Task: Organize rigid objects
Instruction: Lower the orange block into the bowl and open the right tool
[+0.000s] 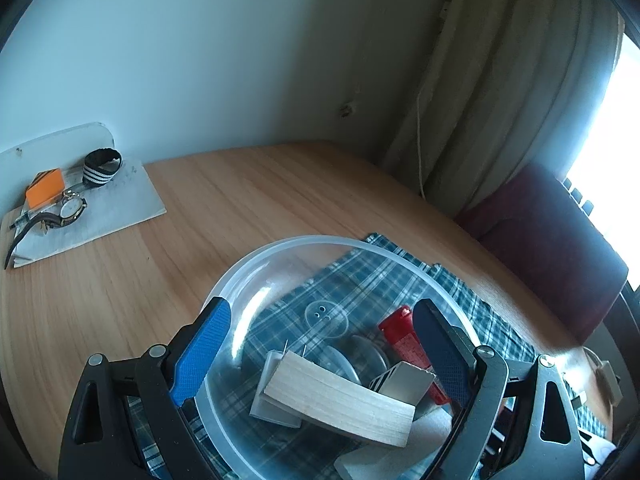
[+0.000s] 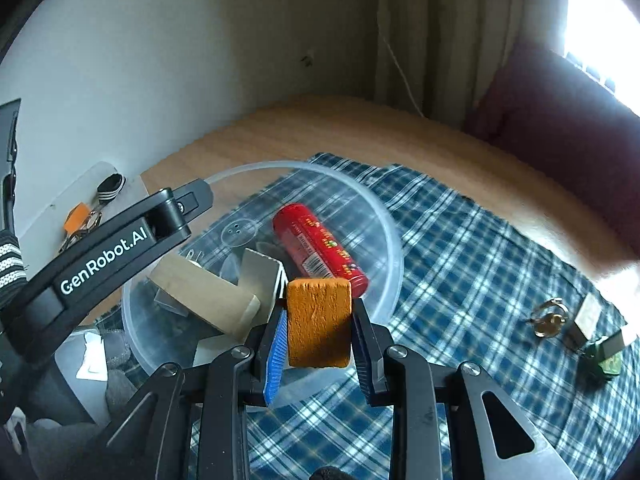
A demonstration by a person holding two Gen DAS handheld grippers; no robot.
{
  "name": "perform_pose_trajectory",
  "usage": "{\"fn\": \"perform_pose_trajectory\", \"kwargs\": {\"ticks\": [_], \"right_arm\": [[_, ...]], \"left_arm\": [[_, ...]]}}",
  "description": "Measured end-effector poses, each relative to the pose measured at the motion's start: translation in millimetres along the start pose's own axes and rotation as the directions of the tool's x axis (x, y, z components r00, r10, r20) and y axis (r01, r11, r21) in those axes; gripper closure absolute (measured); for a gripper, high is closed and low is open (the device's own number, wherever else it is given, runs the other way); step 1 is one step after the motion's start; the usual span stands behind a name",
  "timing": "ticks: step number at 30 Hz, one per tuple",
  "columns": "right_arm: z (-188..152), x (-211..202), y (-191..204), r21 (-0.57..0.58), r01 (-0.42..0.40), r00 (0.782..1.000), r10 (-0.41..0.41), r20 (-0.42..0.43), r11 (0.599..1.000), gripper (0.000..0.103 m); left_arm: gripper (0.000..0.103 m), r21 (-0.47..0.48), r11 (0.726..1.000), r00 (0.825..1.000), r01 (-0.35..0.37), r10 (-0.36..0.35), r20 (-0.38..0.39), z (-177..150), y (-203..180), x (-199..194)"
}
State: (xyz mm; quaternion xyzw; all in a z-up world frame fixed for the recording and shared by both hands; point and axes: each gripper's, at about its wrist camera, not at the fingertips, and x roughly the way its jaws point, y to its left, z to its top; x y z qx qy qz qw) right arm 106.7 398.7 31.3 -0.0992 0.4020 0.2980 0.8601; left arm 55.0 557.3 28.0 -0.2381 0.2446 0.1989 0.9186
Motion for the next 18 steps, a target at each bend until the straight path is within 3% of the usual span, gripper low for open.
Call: {"fn": "perform_pose_trajectory", "kwargs": {"ticks": [7, 11, 13, 18], "right_arm": [[3, 7, 7, -0.021, -0.027, 1.000, 0.027, -0.004, 0.999, 0.071], [1, 7, 1, 0.010, -0.083, 0.997, 0.083, -0.007, 0.996, 0.069], [-1, 4, -5, 0.029, -0.095, 0.995, 0.095, -0.002, 0.995, 0.057], [-6, -15, -14, 0.047, -0.107, 0.993, 0.105, 0.044, 0.993, 0.042]], "left_arm": [[0.010, -0.005, 1.000, 1.000, -0.004, 0.004, 0.001, 1, 1, 2], [0.010, -0.011, 1.000, 1.000, -0.001, 0.001, -0.004, 0, 2, 3], [0.010, -0.008, 1.000, 1.000, 0.002, -0.002, -0.005, 1, 3, 2], [0.010, -0.010, 1.000, 1.000, 0.003, -0.003, -0.004, 0, 2, 0]]}}
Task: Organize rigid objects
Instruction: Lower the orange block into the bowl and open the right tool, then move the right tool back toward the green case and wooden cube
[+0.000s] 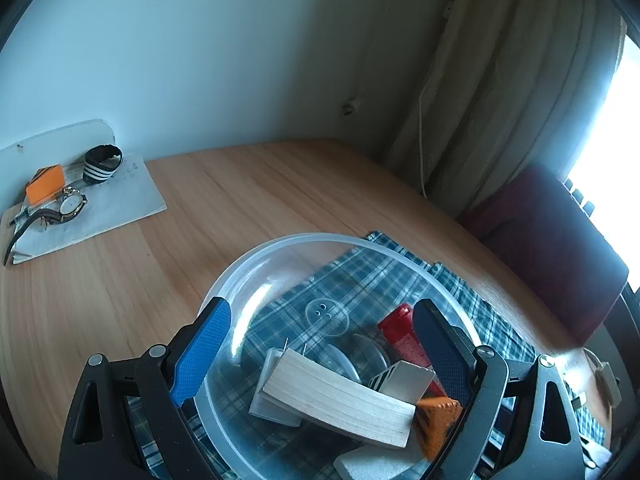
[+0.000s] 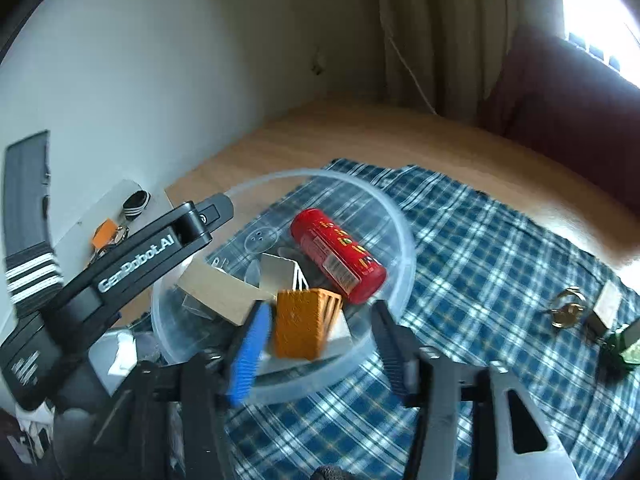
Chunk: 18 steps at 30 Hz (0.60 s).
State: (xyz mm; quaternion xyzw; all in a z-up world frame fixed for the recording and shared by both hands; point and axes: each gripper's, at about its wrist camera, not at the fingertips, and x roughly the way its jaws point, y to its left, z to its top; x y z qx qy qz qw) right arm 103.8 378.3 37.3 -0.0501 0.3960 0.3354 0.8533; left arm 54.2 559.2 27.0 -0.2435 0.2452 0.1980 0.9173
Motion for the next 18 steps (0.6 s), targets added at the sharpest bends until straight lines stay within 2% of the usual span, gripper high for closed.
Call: {"fn": "perform_pose_trajectory", "kwargs": {"ticks": [8, 13, 18], "right_arm": [[-12, -14, -11, 0.011, 0.061, 0.998, -0.061, 0.013, 0.998, 0.041], [-11, -6, -9, -0.015, 0.088, 0.996, -0.088, 0.005, 0.996, 0.041], [-9, 10, -1, -0.070, 0.172, 0.985, -0.172, 0.005, 0.983, 0.041]], "left_arm": [[0.010, -0.001, 1.000, 1.000, -0.003, 0.003, 0.001, -1, -1, -1], [0.010, -0.002, 1.000, 1.000, -0.004, 0.004, 0.000, -1, -1, -1], [0.010, 0.000, 1.000, 1.000, -0.001, 0.001, -0.001, -2, -1, -1]]}}
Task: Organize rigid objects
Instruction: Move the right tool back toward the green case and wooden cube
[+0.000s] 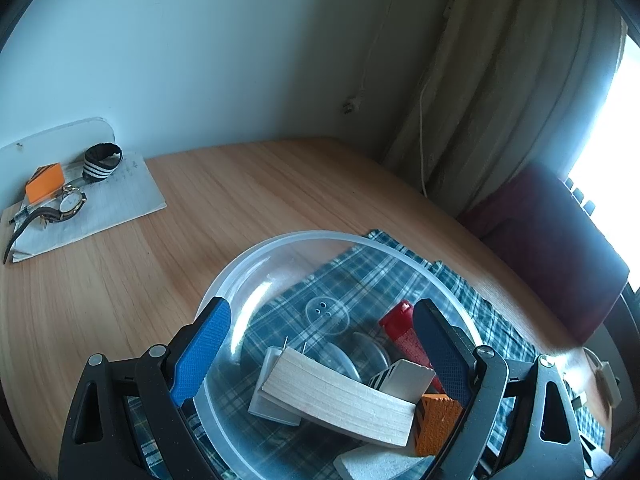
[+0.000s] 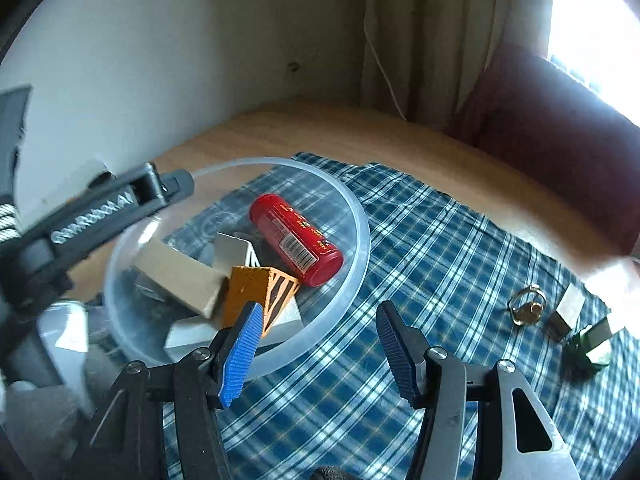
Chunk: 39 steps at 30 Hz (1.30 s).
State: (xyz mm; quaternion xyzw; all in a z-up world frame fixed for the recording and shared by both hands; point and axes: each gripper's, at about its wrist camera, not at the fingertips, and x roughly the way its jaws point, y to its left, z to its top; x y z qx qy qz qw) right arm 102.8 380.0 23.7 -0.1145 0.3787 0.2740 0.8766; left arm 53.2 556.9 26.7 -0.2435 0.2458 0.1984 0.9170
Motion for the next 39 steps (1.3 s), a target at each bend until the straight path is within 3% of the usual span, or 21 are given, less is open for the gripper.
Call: {"fn": "perform_pose_trajectory", "kwargs": {"ticks": [9, 14, 23, 39], "right_arm": [[-3, 0, -2, -0.008, 0.030, 1.000, -0.030, 0.002, 1.000, 0.040], [-9, -12, -15, 0.031, 0.031, 0.999, -0.032, 0.021, 0.999, 0.035], [-25, -31, -49, 0.105, 0.075, 0.997, -0.078, 0.025, 0.992, 0.030], [-69, -50, -124, 0.246, 0.209, 0.978, -0.202, -0.054, 0.947, 0.027]], "left_arm": [[0.010, 0.005, 1.000, 1.000, 0.002, -0.002, -0.008, -2, -2, 1], [0.010, 0.006, 1.000, 1.000, 0.000, 0.001, -0.007, -2, -3, 2], [0.010, 0.006, 1.000, 1.000, -0.002, 0.002, -0.007, -2, -3, 2], [0.010, 0.072, 0.997, 1.000, -0.024, 0.024, -0.008, -8, -14, 1]]}}
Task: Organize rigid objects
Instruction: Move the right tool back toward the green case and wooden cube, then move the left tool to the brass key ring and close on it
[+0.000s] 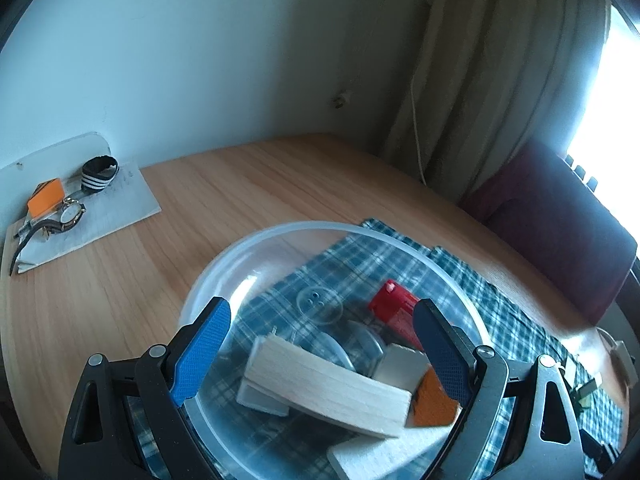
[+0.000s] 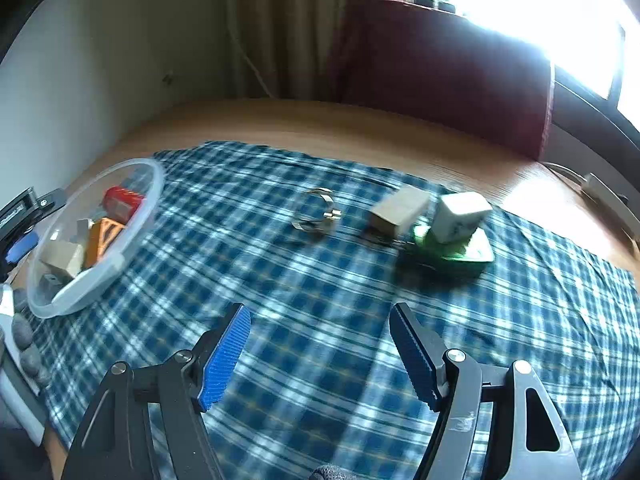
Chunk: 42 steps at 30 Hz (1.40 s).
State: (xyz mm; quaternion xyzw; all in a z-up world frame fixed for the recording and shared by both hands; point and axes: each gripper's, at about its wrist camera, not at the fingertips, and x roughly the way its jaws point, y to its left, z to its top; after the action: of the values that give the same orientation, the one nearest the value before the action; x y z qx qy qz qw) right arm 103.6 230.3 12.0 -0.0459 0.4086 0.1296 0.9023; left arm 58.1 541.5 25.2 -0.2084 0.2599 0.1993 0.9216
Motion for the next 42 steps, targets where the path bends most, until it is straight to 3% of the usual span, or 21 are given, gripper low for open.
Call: {"fn": "perform_pose_trajectory", "kwargs": {"ticks": [11, 20, 32, 37, 42], "right_arm": [[-10, 6, -46, 0.078, 0.047, 0.998, -0.044, -0.039, 0.996, 0.026], [-14, 5, -69, 0.112, 0.075, 0.995, -0.068, -0.066, 0.991, 0.023], [-21, 2, -81, 0.106, 0.081, 0.994, -0.073, -0.078, 0.991, 0.018], [-23, 3, -81, 0.092, 0.082, 0.993, -0.074, -0.090, 0.992, 0.002], [-24, 5, -79, 0.090, 0.081, 0.993, -0.072, -0.094, 0.993, 0.001]], "left_arm": [[0.010, 0.120, 0.990, 0.997, 0.076, -0.074, -0.020, -16, -44, -20], [0.010, 0.225, 0.960, 0.986, 0.164, -0.150, -0.077, -29, -91, -30], [0.010, 0.312, 0.897, 0.939, 0.313, -0.243, -0.242, -43, -159, -22], [0.010, 0.337, 0.879, 0.922, 0.339, -0.239, -0.304, -52, -182, -8], [0.010, 0.358, 0.863, 0.907, 0.357, -0.228, -0.355, -62, -201, 6]]}}
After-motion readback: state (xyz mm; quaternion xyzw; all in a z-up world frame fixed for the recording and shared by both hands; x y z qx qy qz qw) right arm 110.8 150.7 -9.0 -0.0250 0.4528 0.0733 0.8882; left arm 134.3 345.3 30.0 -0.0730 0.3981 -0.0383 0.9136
